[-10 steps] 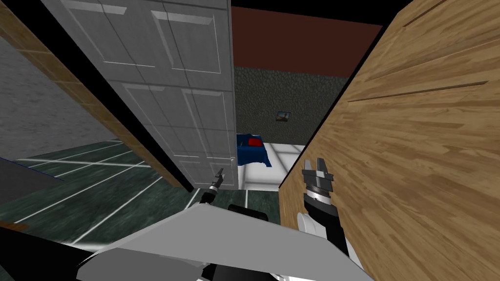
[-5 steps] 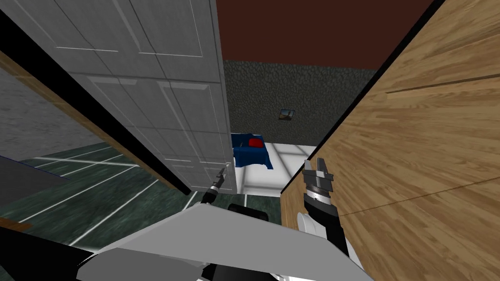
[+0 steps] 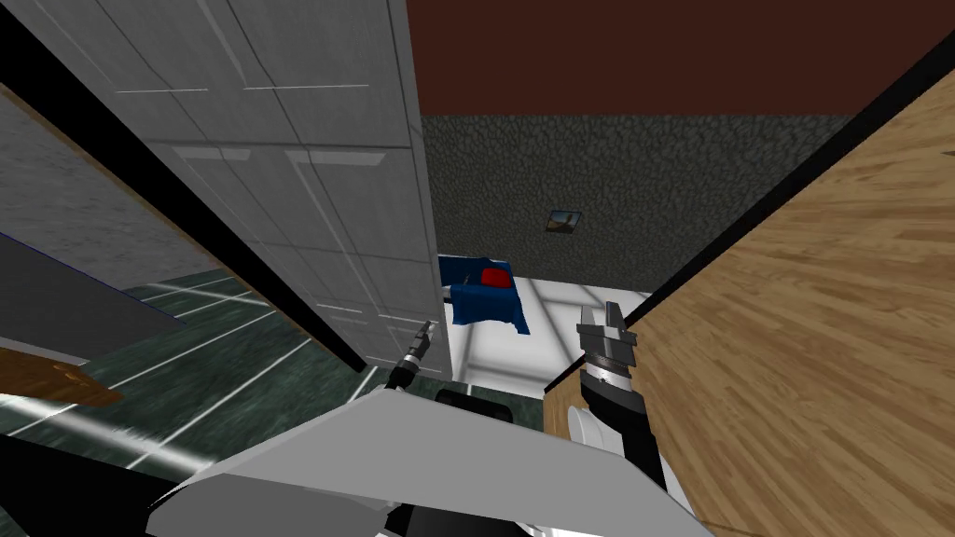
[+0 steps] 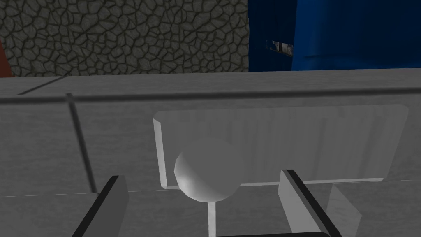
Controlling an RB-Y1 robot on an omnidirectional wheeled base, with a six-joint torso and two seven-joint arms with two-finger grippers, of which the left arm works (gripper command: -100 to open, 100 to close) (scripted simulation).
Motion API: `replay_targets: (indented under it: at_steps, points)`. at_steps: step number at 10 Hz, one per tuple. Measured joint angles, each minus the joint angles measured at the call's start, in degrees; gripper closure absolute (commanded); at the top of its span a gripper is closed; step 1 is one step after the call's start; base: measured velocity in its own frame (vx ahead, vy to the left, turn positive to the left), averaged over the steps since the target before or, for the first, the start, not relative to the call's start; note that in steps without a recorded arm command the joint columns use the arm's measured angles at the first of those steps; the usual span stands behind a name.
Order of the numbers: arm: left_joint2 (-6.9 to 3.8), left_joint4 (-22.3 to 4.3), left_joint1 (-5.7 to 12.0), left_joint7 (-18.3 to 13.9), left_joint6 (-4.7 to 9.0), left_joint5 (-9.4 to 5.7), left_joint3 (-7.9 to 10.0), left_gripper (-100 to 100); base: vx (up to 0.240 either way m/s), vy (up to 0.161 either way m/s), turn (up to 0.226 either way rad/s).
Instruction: Pull the door open
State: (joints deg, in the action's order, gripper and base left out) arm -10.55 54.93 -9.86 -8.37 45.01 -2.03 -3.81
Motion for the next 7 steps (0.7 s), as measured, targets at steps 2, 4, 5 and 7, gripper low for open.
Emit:
replay_targets:
  at_steps: [2,4,5,7]
  points:
    - [0.03,0.1,-0.28,-0.1,0.02,0.1,-0.01,-100,0.058,-0.058,0.113]
    - [-0.02,0.1,-0.4,-0.1,0.07,0.06,0.07,100,-0.014,0.009,-0.016]
    - [0.0,0.0,-0.46,0.0,-0.05,0.11,0.0,100,-0.005,0.01,-0.007]
    - [0.05,0.0,-0.43,0.0,-0.06,0.15,-0.08,100,0.0,0.0,0.0]
